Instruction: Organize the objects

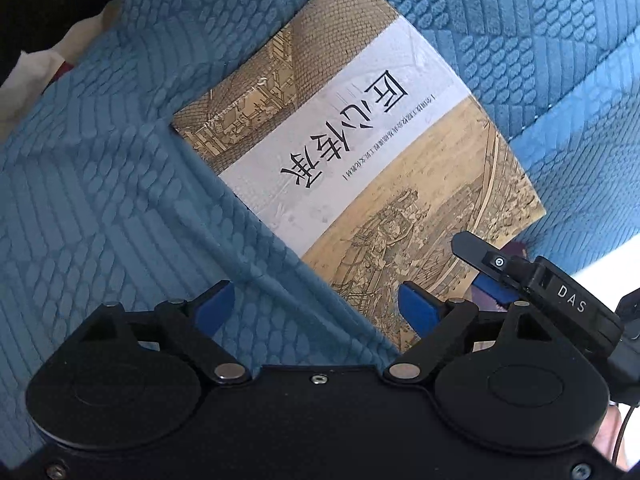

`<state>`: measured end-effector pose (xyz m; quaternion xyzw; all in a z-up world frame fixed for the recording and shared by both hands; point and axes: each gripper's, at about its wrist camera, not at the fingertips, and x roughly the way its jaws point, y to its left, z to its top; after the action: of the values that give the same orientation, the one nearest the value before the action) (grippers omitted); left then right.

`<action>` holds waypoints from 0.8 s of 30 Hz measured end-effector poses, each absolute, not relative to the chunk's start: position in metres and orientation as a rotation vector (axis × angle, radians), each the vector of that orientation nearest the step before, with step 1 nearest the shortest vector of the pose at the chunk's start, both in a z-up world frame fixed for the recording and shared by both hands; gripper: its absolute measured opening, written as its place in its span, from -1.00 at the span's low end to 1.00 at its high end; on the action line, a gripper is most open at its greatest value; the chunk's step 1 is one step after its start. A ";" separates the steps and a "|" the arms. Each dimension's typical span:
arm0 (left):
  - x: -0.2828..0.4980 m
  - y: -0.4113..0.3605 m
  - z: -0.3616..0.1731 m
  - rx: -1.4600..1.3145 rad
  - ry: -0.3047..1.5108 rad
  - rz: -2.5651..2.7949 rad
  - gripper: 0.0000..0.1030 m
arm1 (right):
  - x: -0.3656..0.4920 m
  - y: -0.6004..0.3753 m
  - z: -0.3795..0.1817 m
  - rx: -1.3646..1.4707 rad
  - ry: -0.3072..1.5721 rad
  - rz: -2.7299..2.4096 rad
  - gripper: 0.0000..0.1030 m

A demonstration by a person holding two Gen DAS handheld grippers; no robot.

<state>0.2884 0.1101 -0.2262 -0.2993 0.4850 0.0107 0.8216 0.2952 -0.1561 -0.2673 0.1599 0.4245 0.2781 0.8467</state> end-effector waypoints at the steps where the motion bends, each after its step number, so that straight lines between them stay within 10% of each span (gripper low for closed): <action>1: 0.288 0.111 -0.226 -0.647 1.032 0.021 0.70 | 0.297 -0.159 -0.268 0.362 0.901 0.581 0.33; 24: 0.250 0.135 -0.262 -1.307 0.989 -0.140 0.79 | 0.288 -0.204 -0.242 0.766 0.833 0.821 -0.26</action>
<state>0.2496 0.1349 -0.2621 -0.5822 0.4406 -0.0624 0.6805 0.2878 -0.2045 -0.2418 0.3527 0.3834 0.3779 0.7654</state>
